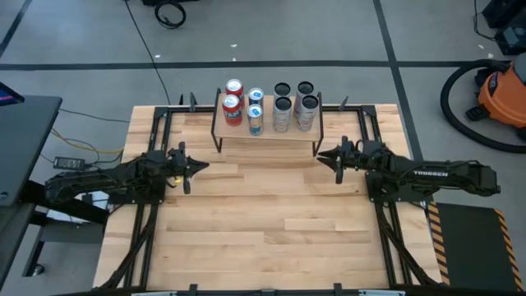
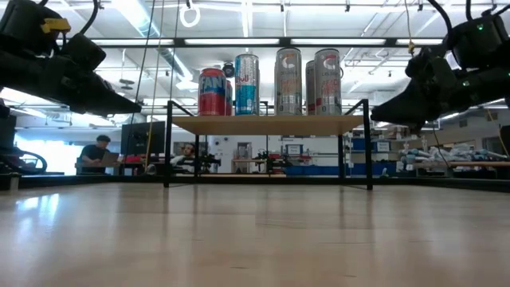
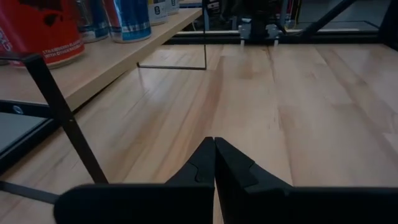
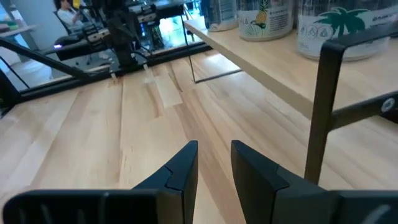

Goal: Place canned beverage on shelf
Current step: Return to Home Position

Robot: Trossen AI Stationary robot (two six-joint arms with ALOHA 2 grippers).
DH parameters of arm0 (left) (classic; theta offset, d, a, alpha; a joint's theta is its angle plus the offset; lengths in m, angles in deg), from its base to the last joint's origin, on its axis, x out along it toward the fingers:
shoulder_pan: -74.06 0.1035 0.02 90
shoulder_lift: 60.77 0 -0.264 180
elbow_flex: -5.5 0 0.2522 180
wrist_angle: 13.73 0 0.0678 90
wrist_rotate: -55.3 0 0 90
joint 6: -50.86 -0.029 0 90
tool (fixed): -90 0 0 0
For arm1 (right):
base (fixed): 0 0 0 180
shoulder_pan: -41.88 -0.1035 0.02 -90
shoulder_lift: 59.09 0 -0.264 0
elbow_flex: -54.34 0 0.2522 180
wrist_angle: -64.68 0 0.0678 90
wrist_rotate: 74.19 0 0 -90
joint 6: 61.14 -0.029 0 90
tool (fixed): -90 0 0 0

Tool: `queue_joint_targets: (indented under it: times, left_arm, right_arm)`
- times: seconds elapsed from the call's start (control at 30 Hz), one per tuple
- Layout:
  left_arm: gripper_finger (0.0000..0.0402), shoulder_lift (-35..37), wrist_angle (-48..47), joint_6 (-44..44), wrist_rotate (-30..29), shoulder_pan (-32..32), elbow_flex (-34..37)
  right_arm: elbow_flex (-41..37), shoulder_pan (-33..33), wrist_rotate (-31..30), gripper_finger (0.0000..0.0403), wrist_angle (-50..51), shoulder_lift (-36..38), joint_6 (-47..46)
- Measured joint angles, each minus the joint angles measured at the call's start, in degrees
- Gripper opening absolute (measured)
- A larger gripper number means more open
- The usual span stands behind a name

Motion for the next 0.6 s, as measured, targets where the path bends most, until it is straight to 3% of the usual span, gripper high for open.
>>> queue_joint_targets:
  times: [0.23, 0.5, 0.6]
  left_arm:
    - [0.0009, 0.0, -0.1, 0.0, 0.0, 0.0, 0.0]
    - [0.0009, -1.0, -0.2, -3.4, 0.0, 0.0, 0.1]
    - [0.0009, -2.7, -0.2, -3.5, 0.0, 0.0, 0.1]
  right_arm:
    - [-0.8, 0.0, 5.0, 0.0104, -0.9, -0.1, 0.3]
    - [-0.8, 0.0, 4.3, 0.0104, 0.6, -0.1, 1.9]
    - [-0.8, 0.0, -0.2, 0.0104, 3.2, -0.1, 1.6]
